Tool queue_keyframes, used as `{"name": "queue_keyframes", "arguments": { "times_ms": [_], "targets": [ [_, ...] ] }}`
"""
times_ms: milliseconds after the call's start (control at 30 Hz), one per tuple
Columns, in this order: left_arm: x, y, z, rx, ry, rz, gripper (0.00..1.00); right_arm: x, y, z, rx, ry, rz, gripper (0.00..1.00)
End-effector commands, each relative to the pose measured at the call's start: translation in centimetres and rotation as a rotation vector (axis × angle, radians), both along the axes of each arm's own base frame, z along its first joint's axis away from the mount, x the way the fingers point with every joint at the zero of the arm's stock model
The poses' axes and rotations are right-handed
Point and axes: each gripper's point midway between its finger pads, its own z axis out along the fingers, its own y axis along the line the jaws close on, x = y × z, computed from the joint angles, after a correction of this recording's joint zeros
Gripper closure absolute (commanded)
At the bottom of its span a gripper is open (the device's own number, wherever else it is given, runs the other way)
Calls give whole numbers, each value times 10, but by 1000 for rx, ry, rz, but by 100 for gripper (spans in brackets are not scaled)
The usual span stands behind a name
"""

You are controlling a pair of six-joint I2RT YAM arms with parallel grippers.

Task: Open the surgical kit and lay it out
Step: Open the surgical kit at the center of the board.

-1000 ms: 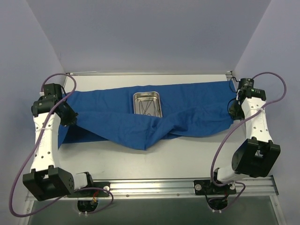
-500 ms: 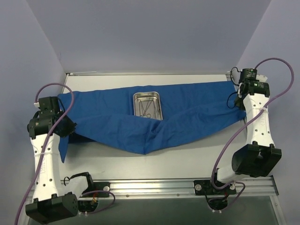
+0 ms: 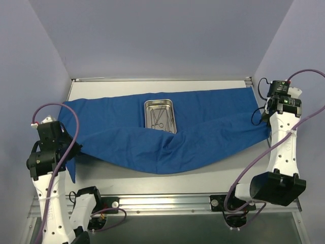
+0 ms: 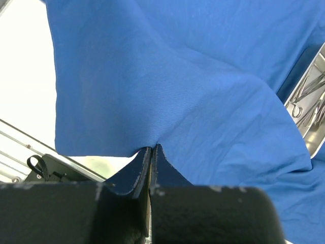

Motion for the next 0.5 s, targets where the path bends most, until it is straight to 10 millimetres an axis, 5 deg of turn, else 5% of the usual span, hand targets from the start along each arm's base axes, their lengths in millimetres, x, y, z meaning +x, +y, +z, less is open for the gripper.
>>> {"name": "queue_keyframes", "arguments": {
  "times_ms": [0,467],
  "targets": [
    [-11,2,1,12,-22,25,98,-32,-7,14,-64,-7,-54,100],
    [-60,29,25,165,-167,203,98,-91,-11,51,-179,-199,-229,100]
  ]
}}
